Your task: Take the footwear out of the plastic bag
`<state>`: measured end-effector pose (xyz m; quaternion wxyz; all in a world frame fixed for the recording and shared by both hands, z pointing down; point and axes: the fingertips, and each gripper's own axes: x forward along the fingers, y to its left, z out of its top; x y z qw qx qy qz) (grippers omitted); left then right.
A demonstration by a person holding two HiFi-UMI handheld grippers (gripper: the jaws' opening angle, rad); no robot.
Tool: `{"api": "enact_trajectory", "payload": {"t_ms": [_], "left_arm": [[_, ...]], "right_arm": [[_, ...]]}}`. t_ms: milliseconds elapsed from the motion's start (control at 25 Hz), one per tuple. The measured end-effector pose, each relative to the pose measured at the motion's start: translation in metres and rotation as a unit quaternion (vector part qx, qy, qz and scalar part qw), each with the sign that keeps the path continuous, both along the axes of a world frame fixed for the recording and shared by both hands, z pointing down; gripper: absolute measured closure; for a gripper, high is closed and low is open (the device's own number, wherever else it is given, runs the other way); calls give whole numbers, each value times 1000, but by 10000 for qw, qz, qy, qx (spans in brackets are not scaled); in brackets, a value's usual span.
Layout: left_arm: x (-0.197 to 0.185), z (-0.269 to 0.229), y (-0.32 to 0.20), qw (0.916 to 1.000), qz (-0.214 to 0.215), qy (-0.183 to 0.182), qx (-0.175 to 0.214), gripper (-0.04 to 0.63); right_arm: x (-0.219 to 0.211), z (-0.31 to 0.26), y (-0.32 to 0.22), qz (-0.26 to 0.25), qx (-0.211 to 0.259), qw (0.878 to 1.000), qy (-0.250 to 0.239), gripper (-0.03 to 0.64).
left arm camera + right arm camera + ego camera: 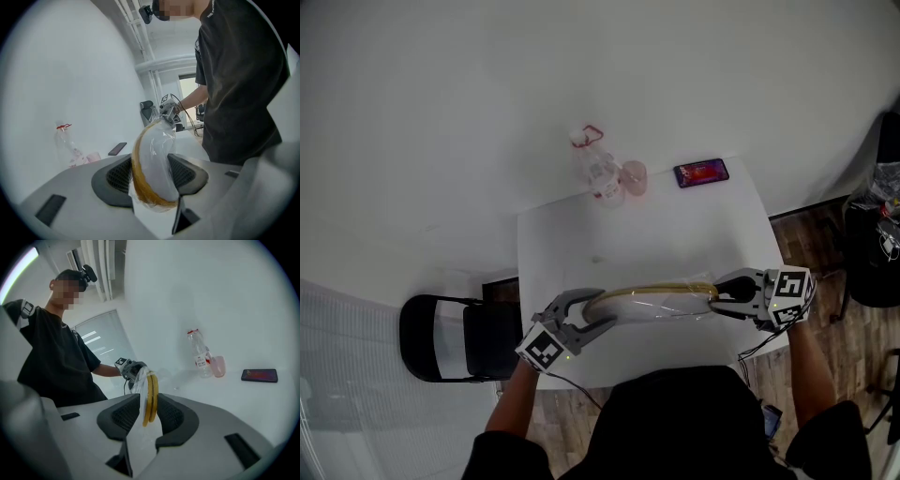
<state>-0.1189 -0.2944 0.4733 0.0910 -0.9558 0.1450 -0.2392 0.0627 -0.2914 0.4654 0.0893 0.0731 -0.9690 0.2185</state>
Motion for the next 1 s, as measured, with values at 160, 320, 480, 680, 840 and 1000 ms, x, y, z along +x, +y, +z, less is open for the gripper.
{"api": "enact_trajectory", "payload": {"t_ms": [160,320,480,680,840,1000], "left_arm": [[10,-5,6,9998,145,141,-49,351],[22,1,10,9995,320,70,-42,351],[21,6,5,9994,333,29,-127,351],[23,22,3,9989,137,-262,-376,333],[20,38,-5,9968,-86,-597,-525,294],[21,48,-6,9946,-221,-799,-617,246]], "right_arm": [[-8,1,5,-255,-9,9995,194,487],[-18,18,14,-416,306,9959,749,498],[-20,18,5,-333,577,9942,846,520],[-22,7,6,-342,1121,9883,975,541],[-27,0,9,-450,1687,9762,1290,545],[-28,0,12,-533,2011,9658,1550,545]]}}
